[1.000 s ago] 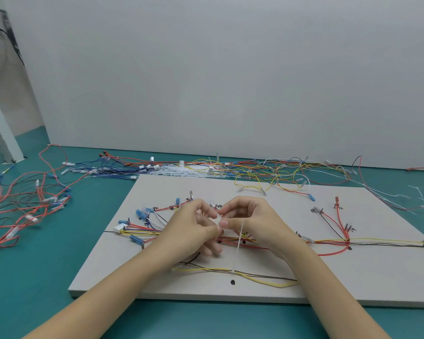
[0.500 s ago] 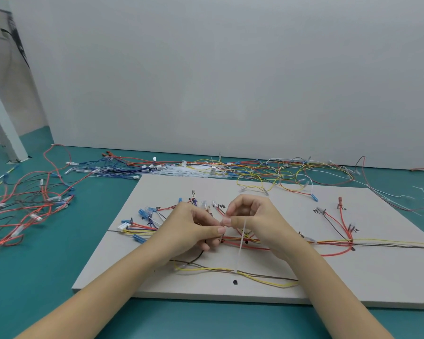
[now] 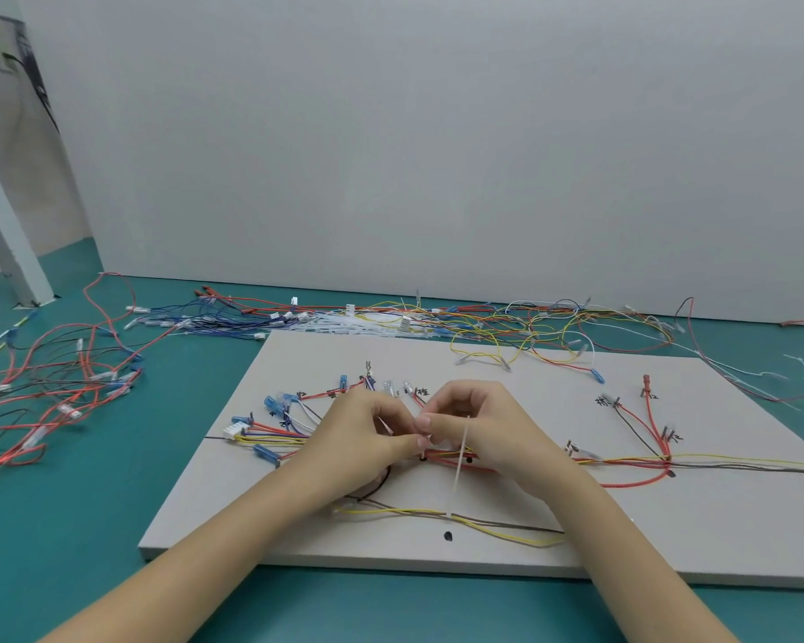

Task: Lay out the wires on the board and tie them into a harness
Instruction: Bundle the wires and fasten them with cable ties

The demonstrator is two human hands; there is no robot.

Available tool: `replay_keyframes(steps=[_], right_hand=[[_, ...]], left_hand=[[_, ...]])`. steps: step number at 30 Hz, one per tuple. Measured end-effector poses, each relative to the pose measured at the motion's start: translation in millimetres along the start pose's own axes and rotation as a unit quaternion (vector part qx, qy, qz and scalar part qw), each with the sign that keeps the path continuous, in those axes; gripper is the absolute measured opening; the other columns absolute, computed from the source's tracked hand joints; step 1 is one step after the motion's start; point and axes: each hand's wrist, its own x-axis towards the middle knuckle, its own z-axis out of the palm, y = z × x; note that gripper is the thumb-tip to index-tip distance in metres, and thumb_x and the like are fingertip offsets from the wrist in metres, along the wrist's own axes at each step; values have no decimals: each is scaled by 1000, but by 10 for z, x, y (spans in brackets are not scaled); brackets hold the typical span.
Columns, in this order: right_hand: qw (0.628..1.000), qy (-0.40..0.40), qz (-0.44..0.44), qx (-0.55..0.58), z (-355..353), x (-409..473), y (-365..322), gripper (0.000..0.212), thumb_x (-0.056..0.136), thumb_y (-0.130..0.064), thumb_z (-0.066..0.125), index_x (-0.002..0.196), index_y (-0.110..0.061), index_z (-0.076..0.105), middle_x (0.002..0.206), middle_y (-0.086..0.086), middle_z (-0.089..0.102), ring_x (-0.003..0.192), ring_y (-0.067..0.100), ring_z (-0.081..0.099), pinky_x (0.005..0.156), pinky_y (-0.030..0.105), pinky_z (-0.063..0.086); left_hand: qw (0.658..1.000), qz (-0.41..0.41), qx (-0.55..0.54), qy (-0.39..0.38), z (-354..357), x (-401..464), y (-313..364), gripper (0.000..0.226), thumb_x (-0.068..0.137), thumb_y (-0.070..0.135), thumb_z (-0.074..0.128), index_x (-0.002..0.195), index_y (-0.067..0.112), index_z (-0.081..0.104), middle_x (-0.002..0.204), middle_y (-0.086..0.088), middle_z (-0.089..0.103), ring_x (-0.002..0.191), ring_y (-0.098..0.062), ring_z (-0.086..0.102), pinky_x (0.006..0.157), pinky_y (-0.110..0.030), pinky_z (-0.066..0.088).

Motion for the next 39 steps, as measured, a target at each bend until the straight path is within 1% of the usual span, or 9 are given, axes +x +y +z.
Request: replay_keyframes(steps=[2, 4, 7, 12, 17, 21, 28, 32, 39], right_hand=[[999, -19, -11, -32, 34, -11, 2, 9, 86, -7, 69, 78, -11, 67, 70, 6, 66, 69, 17, 58, 66, 23, 46], [998, -26, -33, -51, 48, -18, -20, 10, 89, -8, 65, 80, -12, 64, 70, 2, 64, 68, 11, 53, 66, 20, 41], [998, -29, -56, -2, 48, -38, -75, 9, 93, -7, 60, 84, -10, 61, 72, -4, 61, 63, 1, 53, 60, 13, 42], [997, -39, -54, 42, 39, -48, -112, 9, 93, -3, 57, 85, -5, 60, 70, 0, 61, 65, 5, 58, 63, 15, 46], [996, -50, -35, 67, 67, -62, -118, 16, 93, 0, 55, 78, -7, 58, 65, -2, 60, 58, 3, 57, 55, 10, 41], [995, -61, -30, 78, 94, -64, -106, 17, 93, -2, 54, 78, -7, 58, 68, -1, 59, 64, 9, 55, 62, 14, 44], [993, -85, -2, 80, 102, -73, -111, 23, 94, -3, 52, 72, -10, 58, 70, 5, 55, 60, 10, 48, 63, 20, 39], [987, -106, 20, 117, 125, -77, -100, 21, 94, -3, 51, 75, -10, 55, 71, 4, 54, 64, 11, 51, 62, 16, 43], [984, -95, 26, 151, 132, -70, -102, 14, 93, -6, 54, 80, -10, 58, 71, 3, 54, 66, 13, 53, 63, 22, 46]], left_hand=[[1000, 5, 16, 6, 1, 7, -1, 4, 75, 15, 80, 75, 13, 76, 61, 0, 68, 44, 2, 47, 47, -12, 35], [999, 16, 46, 11, -11, 14, -4, 4, 74, 16, 80, 73, 15, 77, 61, 2, 66, 49, 1, 46, 51, -14, 35], [987, 65, 149, 10, -10, -7, -1, 6, 77, 20, 77, 71, 19, 77, 60, 11, 59, 56, 0, 51, 53, -10, 34], [972, 99, 212, 0, 2, -13, 21, 8, 81, 23, 74, 76, 17, 77, 66, 12, 54, 67, -6, 53, 62, -22, 41], [967, 105, 231, 1, 20, -26, 21, 9, 83, 23, 72, 81, 16, 77, 76, 9, 58, 72, -9, 53, 71, -31, 47], [967, 102, 235, -4, 16, -17, 11, 8, 83, 24, 71, 81, 18, 76, 82, 4, 63, 76, -13, 56, 73, -36, 49], [966, 104, 238, 1, 12, -19, -8, 8, 82, 26, 71, 81, 19, 76, 80, 7, 61, 75, -12, 54, 72, -34, 50], [968, 118, 222, 3, 14, -23, -9, 10, 82, 27, 72, 78, 18, 75, 79, 2, 63, 73, -14, 56, 70, -36, 49], [962, 134, 239, 9, 11, -9, -52, 7, 81, 21, 70, 79, 17, 76, 76, 4, 60, 73, -12, 54, 70, -34, 47]])
